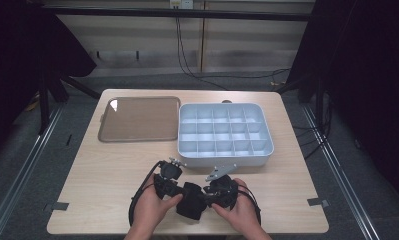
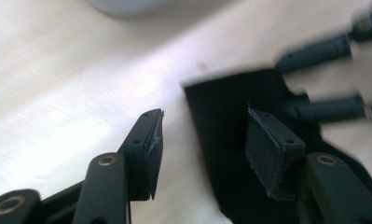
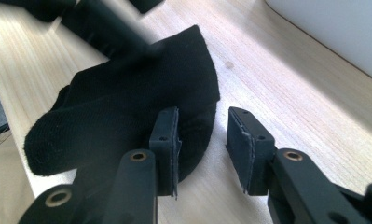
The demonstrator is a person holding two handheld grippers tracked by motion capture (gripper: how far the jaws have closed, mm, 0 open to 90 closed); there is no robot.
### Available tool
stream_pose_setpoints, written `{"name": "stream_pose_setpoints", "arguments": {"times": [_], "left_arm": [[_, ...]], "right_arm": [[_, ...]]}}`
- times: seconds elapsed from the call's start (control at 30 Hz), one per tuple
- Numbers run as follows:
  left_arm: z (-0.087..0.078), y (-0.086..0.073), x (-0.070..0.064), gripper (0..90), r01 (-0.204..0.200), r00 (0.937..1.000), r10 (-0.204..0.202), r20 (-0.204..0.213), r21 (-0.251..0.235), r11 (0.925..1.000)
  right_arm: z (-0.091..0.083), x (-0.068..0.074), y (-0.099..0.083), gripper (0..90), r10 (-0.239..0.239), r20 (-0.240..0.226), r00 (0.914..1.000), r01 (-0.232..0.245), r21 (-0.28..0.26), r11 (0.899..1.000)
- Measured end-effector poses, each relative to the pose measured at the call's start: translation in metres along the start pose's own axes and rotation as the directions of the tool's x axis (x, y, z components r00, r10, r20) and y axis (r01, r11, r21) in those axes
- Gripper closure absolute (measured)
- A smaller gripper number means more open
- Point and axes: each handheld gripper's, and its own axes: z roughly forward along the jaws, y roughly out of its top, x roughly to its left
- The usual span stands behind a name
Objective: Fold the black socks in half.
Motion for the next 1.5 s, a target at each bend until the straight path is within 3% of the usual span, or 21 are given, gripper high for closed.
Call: {"name": "stream_pose_setpoints", "arguments": {"times": [0.03, 0.17, 0.3, 0.43, 0.5, 0.8, 1.17, 1.5], "left_arm": [[0.001, 0.002, 0.001, 46.7, 0.03, 0.9995, -0.03, -0.003, -0.023, 0.9993], [0.011, 0.002, 0.004, 47.7, -0.006, 0.9997, 0.007, -0.024, 0.022, 0.9997], [0.015, -0.001, 0.002, 50.1, -0.007, 0.9996, 0.007, -0.027, 0.009, 0.9999], [0.009, -0.002, 0.006, 47.5, 0.018, 0.9997, -0.018, -0.014, 0.011, 0.9998], [0.003, -0.006, 0.011, 42.8, 0.039, 0.9992, -0.039, 0.004, -0.013, 0.9991], [-0.016, -0.027, 0.034, 34.4, 0.024, 0.9996, -0.025, -0.011, -0.089, 0.9957], [-0.022, -0.036, 0.043, 33.6, 0.027, 0.9993, -0.03, -0.022, -0.102, 0.9944], [-0.018, -0.04, 0.045, 33.2, 0.028, 0.9992, -0.031, -0.027, -0.092, 0.9954]], "right_arm": [[0.001, 0.0, 0.0, 64.6, -0.007, -0.005, 1.0, 0.007, -0.007, 1.0], [0.001, 0.001, -0.001, 64.6, -0.021, 0.003, 0.9998, 0.021, -0.008, 1.0], [0.002, 0.001, -0.001, 64.6, -0.021, 0.002, 0.9998, 0.021, -0.011, 1.0], [0.002, 0.0, -0.001, 64.0, -0.021, 0.011, 0.9997, 0.021, -0.019, 1.0], [0.002, -0.001, 0.0, 63.4, -0.012, 0.017, 0.9998, 0.013, -0.02, 1.0], [0.0, -0.015, 0.005, 53.1, 0.014, 0.041, 0.9991, -0.012, -0.045, 0.999], [-0.021, -0.01, 0.019, 46.4, 0.045, 0.021, 0.9988, -0.041, -0.134, 0.99], [-0.004, 0.003, 0.019, 42.7, 0.038, -0.015, 0.9991, -0.04, -0.088, 0.995]]}}
